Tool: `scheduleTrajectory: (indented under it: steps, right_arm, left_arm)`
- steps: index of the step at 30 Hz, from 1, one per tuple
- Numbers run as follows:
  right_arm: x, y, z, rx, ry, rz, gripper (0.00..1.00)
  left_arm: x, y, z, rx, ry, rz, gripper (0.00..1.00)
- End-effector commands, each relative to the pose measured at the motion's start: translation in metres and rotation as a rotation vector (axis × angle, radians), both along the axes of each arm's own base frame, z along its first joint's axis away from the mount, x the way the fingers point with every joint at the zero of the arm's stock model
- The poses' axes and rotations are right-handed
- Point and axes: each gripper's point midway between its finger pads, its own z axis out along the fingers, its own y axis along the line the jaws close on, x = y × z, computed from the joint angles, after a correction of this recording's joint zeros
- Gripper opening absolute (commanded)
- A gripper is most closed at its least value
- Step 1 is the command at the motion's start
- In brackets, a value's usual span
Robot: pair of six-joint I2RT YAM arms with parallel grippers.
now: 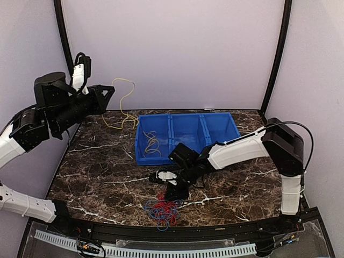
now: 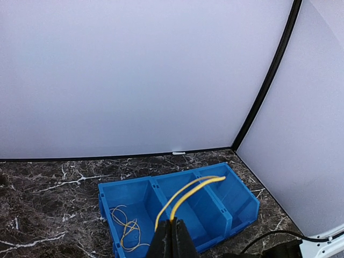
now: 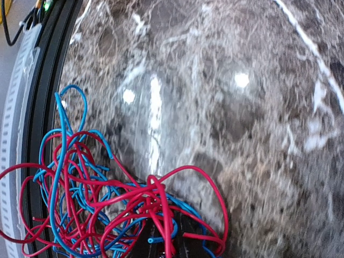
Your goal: Untangle the cables
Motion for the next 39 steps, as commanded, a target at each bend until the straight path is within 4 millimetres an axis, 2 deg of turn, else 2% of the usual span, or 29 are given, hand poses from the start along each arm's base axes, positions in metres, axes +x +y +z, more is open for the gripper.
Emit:
scheduleTrajectory:
  steps: [1, 3, 5, 8, 12, 14, 16, 19, 25, 29, 32, 36, 39]
  right_arm:
    - [-0.01, -0.066, -0.01, -0.15, -0.01, 0.033, 0.12]
    - [-0.01, -0.083, -0.01, -0.179, -0.041, 0.029, 0.13]
    - [-0.006, -0.095, -0.004, -0.177, -0.07, 0.016, 0.2]
    - [0.0, -0.101, 0.028, -0.084, -0.076, 0.015, 0.34]
    - [-0.013, -0.111, 0.084, 0.06, -0.055, 0.131, 0.54]
    - [-0.014, -0.12, 0.099, 0.075, -0.094, 0.155, 0.59]
    - [-0.005, -0.129, 0.106, 0.076, -0.153, 0.133, 0.61]
    - [0.019, -0.14, 0.122, 0.13, -0.197, 0.036, 0.62]
    - [0.062, -0.173, 0.161, 0.366, -0.222, -0.179, 0.62]
    - [0.099, -0.2, 0.155, 0.285, -0.369, -0.332, 0.62]
    - [0.118, -0.214, 0.157, 0.226, -0.487, -0.406, 0.62]
    - [0.126, -0.229, 0.15, 0.182, -0.559, -0.454, 0.62]
    - [0.125, -0.231, 0.145, 0.171, -0.561, -0.453, 0.62]
  left_arm:
    - [0.017, -0.007, -0.014, 0.134, 0.022, 0.055, 0.0]
    - [0.024, -0.014, -0.013, 0.147, 0.014, 0.056, 0.0]
    - [0.03, -0.022, -0.017, 0.162, 0.018, 0.046, 0.0]
    - [0.037, -0.032, -0.027, 0.163, 0.042, 0.031, 0.0]
    - [0.044, -0.042, -0.047, 0.146, 0.093, 0.022, 0.0]
    - [0.046, -0.045, -0.057, 0.142, 0.12, 0.016, 0.0]
    - [0.05, -0.049, -0.068, 0.136, 0.146, 0.007, 0.0]
    - [0.059, -0.053, -0.085, 0.132, 0.185, 0.007, 0.0]
    - [0.083, -0.059, -0.112, 0.102, 0.251, 0.035, 0.0]
    - [0.1, -0.061, -0.124, 0.099, 0.258, 0.082, 0.0]
    - [0.115, -0.062, -0.133, 0.099, 0.254, 0.143, 0.0]
    - [0.133, -0.062, -0.141, 0.095, 0.245, 0.22, 0.0]
    - [0.144, -0.067, -0.15, 0.092, 0.245, 0.253, 0.01]
